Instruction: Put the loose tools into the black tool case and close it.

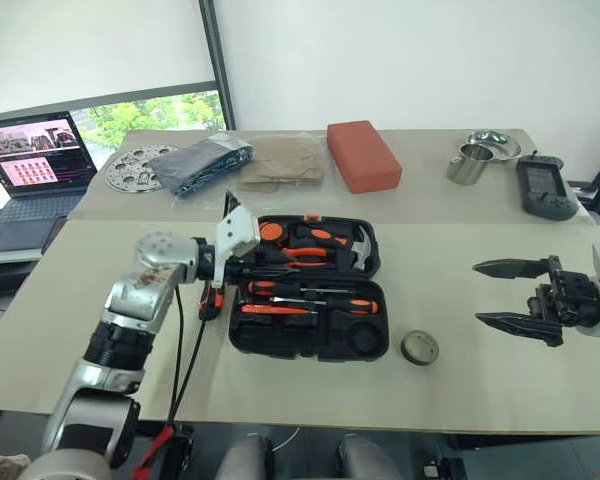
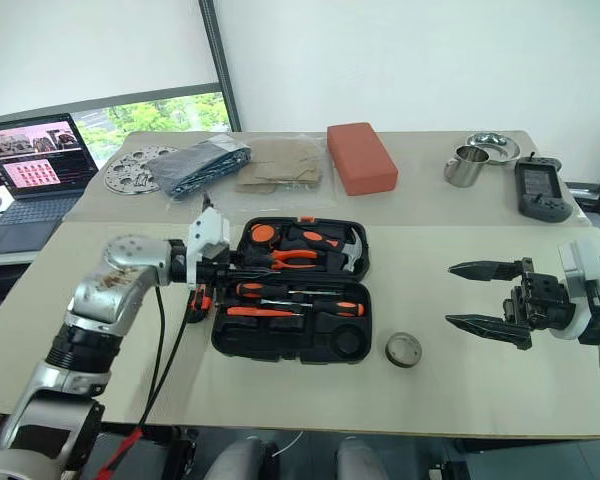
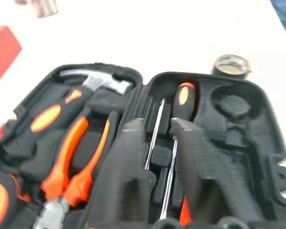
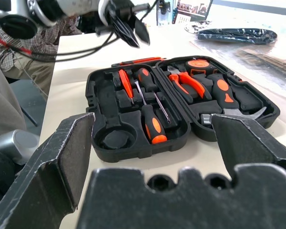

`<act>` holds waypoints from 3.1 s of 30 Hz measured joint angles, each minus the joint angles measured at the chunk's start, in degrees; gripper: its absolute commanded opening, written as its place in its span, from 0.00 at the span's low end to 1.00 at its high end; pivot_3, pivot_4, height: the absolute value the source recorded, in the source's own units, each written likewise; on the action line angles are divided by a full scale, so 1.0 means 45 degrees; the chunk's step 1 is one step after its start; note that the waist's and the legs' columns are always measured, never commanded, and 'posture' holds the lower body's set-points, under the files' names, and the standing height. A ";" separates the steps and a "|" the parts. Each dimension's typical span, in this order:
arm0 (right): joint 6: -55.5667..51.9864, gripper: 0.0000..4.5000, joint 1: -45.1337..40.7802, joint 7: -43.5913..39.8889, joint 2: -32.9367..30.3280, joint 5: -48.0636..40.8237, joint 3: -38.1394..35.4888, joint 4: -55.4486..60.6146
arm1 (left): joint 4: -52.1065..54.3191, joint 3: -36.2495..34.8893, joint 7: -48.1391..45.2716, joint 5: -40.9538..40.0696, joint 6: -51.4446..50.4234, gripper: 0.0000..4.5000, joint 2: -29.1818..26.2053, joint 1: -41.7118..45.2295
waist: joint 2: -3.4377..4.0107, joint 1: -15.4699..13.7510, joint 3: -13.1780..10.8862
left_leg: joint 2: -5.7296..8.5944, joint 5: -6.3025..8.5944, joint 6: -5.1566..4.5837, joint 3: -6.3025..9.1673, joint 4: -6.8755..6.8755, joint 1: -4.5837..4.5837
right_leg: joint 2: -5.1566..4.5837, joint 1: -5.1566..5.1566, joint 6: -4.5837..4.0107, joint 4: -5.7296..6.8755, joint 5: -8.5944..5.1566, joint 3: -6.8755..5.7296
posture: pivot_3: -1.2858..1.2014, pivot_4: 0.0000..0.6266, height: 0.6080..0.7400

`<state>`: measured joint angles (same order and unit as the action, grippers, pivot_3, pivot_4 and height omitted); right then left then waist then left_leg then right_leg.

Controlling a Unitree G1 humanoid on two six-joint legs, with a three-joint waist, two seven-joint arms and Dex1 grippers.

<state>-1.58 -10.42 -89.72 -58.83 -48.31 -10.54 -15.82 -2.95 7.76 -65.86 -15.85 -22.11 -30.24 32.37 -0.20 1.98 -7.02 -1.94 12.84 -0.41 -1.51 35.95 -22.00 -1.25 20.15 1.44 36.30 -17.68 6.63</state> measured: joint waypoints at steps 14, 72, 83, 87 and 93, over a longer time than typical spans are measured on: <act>0.0065 1.00 0.0536 -0.0001 0.0025 0.0002 -0.0316 0.0257 | 0.2202 0.0267 0.2556 0.0017 -0.1543 0.01 0.0266 -0.2944 | -0.0006 -0.0067 -0.0003 | 0.0002 0.0000 0.0001 0.0002 0.0002 0.0006 | -0.0021 -0.0008 0.0005 0.0000 0.0000 0.0002 | 0.52 0.24 1.00; 0.0065 1.00 0.0780 -0.0005 0.0044 0.0062 -0.0433 0.0571 | 0.2067 0.0908 0.4476 0.0657 0.0198 0.01 0.0533 -0.4787 | 0.0040 -0.0107 0.0027 | 0.0002 0.0004 0.0005 -0.0026 -0.0025 0.0188 | -0.0041 -0.0246 0.0025 -0.0042 -0.0015 0.0039 | 0.52 0.24 1.00; 0.0065 1.00 0.0449 -0.0006 0.0046 0.0088 -0.0284 0.0340 | 0.2652 -0.0808 0.4276 -0.1169 0.1258 0.06 0.1400 -0.6420 | 0.0022 0.0183 0.0008 | -0.0008 0.0005 0.0006 -0.0028 -0.0055 0.0144 | -0.0043 -0.0201 0.0020 -0.0049 -0.0018 0.0044 | 0.52 0.24 1.00; 0.0070 1.00 0.0345 -0.0007 0.0048 0.0094 -0.0196 0.0253 | 0.3223 -0.2268 0.5323 -0.1895 0.0553 0.34 0.1431 -0.6766 | -0.0004 0.0115 -0.0010 | -0.0005 0.0005 0.0006 -0.0010 -0.0029 0.0176 | -0.0052 -0.0178 0.0025 -0.0050 -0.0018 0.0016 | 0.52 0.24 1.00; 0.0087 1.00 0.0032 -0.0007 0.0047 0.0090 0.0115 0.0139 | 0.3528 -0.4318 0.9015 -0.1624 -0.1288 0.83 0.1545 -0.5615 | -0.0029 0.0021 -0.0025 | 0.0007 0.0006 0.0008 -0.0002 -0.0033 0.0157 | -0.0069 -0.0180 0.0039 -0.0076 -0.0016 -0.0002 | 0.52 0.24 1.00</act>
<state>-1.19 -10.27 -89.75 -58.62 -47.90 -10.02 -15.19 12.93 -11.68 -25.29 -23.16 -27.91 -23.29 7.10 -0.34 2.08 -7.13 -1.91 12.87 -0.38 -1.52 35.81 -21.30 -1.57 19.34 1.62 35.96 -17.75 6.62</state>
